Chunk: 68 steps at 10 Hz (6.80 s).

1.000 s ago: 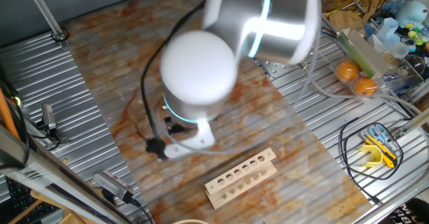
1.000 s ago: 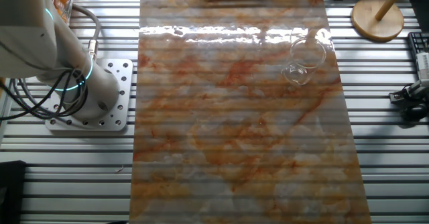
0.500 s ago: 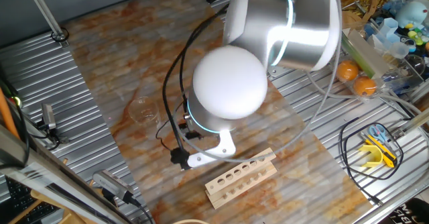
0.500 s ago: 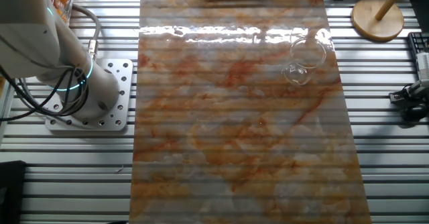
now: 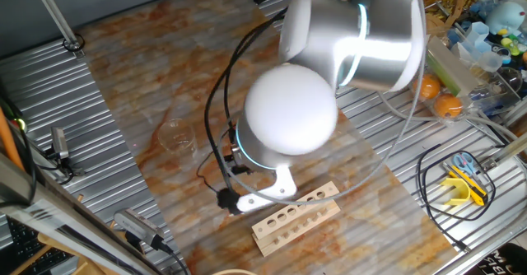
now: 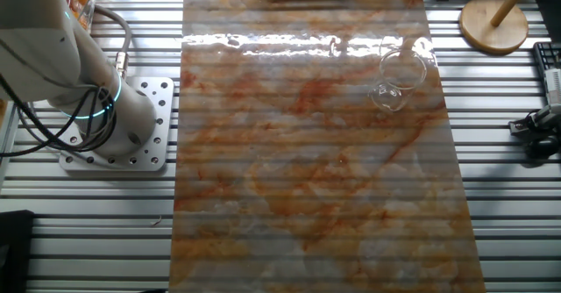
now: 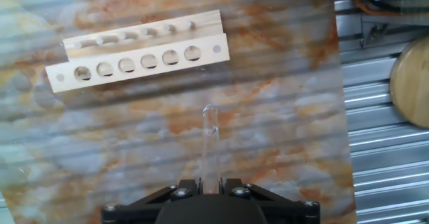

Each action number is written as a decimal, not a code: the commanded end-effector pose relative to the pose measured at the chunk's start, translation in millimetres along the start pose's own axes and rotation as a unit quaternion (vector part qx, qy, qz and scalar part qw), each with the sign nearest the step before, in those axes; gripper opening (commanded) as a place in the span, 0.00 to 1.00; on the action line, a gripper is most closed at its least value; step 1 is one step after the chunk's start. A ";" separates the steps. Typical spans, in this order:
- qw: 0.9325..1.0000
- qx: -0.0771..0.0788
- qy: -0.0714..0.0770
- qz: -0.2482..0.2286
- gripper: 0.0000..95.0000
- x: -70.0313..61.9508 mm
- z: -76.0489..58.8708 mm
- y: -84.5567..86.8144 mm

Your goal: Pour out the test tube

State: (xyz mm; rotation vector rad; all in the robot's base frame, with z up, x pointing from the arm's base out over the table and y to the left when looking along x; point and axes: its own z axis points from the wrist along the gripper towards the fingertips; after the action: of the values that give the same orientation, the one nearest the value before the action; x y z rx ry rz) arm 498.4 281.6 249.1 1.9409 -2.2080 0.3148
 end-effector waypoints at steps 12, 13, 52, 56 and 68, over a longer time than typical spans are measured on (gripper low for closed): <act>0.996 0.000 0.009 -0.085 0.00 -28.8 -14.5 10.9; 0.996 -0.003 0.009 -0.089 0.00 -35.3 -14.0 13.3; 0.983 0.002 0.099 -0.152 0.00 -88.9 21.5 15.1; 0.982 -0.001 0.106 -0.157 0.00 -90.6 23.4 15.3; 0.980 0.002 0.124 -0.158 0.00 -97.8 26.1 17.4</act>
State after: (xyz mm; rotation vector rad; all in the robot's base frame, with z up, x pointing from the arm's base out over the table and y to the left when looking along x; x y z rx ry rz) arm 493.7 369.7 196.3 2.0854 -1.7144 0.4826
